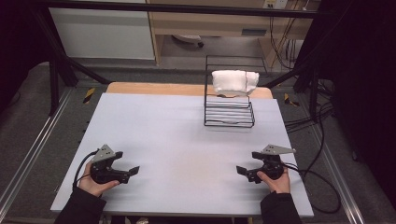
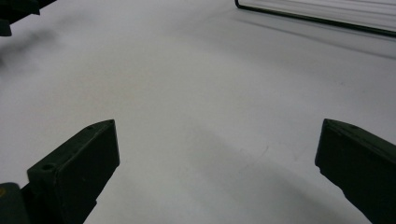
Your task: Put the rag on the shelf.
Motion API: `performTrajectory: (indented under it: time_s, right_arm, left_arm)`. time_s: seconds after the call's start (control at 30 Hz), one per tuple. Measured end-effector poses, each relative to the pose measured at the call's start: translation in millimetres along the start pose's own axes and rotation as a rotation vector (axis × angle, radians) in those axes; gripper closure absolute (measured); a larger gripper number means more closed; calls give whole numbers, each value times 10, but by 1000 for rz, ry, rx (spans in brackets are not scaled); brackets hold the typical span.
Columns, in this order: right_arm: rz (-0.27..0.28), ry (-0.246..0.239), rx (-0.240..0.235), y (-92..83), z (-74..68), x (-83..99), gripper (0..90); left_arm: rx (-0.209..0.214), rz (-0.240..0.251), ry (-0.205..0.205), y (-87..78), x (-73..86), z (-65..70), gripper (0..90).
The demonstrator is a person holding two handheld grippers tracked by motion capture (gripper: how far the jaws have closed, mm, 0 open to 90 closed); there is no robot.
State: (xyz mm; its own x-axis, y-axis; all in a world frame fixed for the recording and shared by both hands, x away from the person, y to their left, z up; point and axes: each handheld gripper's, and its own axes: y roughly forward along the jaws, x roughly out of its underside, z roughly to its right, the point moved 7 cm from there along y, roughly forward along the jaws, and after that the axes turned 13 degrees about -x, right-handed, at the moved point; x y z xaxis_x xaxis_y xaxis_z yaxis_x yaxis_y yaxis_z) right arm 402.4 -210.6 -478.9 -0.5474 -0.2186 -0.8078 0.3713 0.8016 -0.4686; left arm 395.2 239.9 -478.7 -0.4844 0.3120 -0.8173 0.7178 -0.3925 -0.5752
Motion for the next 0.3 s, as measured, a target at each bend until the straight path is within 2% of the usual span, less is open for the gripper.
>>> performTrajectory:
  time_s: [0.3]
  right_arm:
    - [-14,-5,-6,31,-6,38,5]
  left_arm:
    - [-2,-7,-5,14,31,-10,54]
